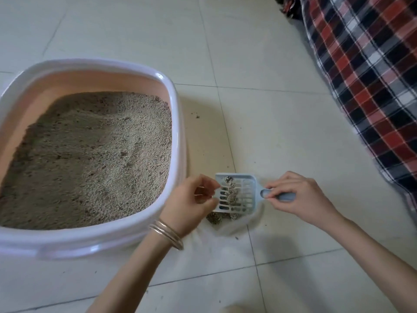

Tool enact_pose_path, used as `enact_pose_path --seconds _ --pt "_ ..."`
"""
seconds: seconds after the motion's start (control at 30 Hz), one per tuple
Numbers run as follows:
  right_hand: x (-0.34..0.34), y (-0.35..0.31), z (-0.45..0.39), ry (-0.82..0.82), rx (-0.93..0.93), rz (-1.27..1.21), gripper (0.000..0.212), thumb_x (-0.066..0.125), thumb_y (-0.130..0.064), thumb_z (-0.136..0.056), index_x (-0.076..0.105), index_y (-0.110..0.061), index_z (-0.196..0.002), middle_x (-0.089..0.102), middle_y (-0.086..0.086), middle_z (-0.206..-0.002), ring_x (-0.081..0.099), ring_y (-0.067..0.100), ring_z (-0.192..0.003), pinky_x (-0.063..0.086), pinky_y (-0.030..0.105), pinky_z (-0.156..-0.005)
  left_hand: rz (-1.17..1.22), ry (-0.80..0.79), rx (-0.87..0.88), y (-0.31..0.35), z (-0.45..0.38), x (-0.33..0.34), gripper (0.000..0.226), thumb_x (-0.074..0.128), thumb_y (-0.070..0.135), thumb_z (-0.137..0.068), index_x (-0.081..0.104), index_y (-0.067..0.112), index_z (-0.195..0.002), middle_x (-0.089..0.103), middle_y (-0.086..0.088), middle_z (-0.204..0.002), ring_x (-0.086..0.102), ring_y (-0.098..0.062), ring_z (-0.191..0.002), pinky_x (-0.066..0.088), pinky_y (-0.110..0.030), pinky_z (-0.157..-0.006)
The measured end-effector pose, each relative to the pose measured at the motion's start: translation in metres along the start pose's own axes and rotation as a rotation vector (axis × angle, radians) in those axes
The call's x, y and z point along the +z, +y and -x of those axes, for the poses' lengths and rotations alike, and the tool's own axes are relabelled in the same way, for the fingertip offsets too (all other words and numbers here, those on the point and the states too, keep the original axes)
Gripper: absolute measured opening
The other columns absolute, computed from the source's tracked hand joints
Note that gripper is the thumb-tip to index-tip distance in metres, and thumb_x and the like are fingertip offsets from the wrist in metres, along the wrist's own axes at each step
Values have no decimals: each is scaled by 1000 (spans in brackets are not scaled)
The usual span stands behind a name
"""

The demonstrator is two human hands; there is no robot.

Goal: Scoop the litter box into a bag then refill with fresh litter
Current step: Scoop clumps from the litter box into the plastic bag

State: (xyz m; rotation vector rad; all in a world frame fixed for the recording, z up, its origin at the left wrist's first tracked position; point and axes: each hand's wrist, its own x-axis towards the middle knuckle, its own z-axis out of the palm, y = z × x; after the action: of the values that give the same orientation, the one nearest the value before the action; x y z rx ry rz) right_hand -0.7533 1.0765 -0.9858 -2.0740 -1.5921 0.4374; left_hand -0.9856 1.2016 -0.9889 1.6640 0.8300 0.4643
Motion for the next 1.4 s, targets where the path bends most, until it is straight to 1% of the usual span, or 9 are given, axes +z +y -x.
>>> enact_pose_path --seconds 0.1,0.2,0.37,0.57,0.67,0.77,1.13,1.23,1.4 --pt "15 8 2 15 -22 75 21 82 -4 -63 77 -21 -73 66 -20 -86 52 4 -79 44 11 -67 -99 -9 -42 -16 -4 13 23 66 3 -76 58 23 -83 66 -4 -92 64 -14 -84 53 -21 -81" --pt "24 6 -1 73 -123 183 16 81 -6 -64 75 -20 -71 70 -16 -88 49 5 -74 47 21 -65 -149 -23 -88 -28 -6 21 21 65 3 -74 61 16 -90 65 -7 -94 64 -19 -85 53 -27 -83" --pt "23 8 -4 139 -365 310 8 72 -10 -69 72 -17 -66 73 -10 -89 54 11 -76 44 28 -64 -173 -46 -126 -39 -8 26 20 64 2 -74 61 10 -92 63 -4 -89 61 -18 -82 51 -25 -82" --pt "10 21 0 134 -604 518 11 65 -6 -76 70 -13 -68 73 -5 -94 51 15 -79 34 24 -65 -179 -68 -167 -44 -7 24 21 64 4 -76 60 10 -96 63 -2 -90 61 -17 -85 50 -26 -84" --pt "10 24 6 132 -654 551 10 64 -6 -79 70 -12 -74 72 -4 -95 57 20 -74 37 27 -64 -182 -72 -170 -45 -6 24 21 65 3 -76 60 12 -95 63 -2 -89 60 -17 -85 50 -26 -84" --pt "12 22 9 136 -679 539 8 66 -4 -78 71 -11 -76 72 -4 -96 55 20 -75 40 29 -62 -168 -66 -169 -44 -6 25 22 64 2 -75 61 12 -94 62 -2 -88 61 -17 -85 50 -26 -85" --pt "7 17 10 149 -719 576 9 67 -2 -77 69 -10 -72 72 -5 -93 54 18 -74 41 30 -58 -107 -42 -129 -39 -8 25 22 64 -2 -74 62 13 -89 66 -7 -90 63 -19 -83 50 -20 -79" --pt "6 15 12 161 -722 607 11 64 -2 -80 69 -10 -72 72 -4 -93 57 21 -71 42 30 -56 -107 -44 -125 -40 -7 25 21 64 -2 -74 62 11 -91 66 -6 -89 63 -17 -82 50 -16 -77" --pt "8 16 13 163 -718 625 14 65 -4 -81 68 -9 -69 72 -5 -91 54 19 -72 39 30 -58 -112 -53 -112 -39 -5 25 21 65 0 -75 62 14 -90 64 1 -86 62 -12 -80 49 -10 -75"
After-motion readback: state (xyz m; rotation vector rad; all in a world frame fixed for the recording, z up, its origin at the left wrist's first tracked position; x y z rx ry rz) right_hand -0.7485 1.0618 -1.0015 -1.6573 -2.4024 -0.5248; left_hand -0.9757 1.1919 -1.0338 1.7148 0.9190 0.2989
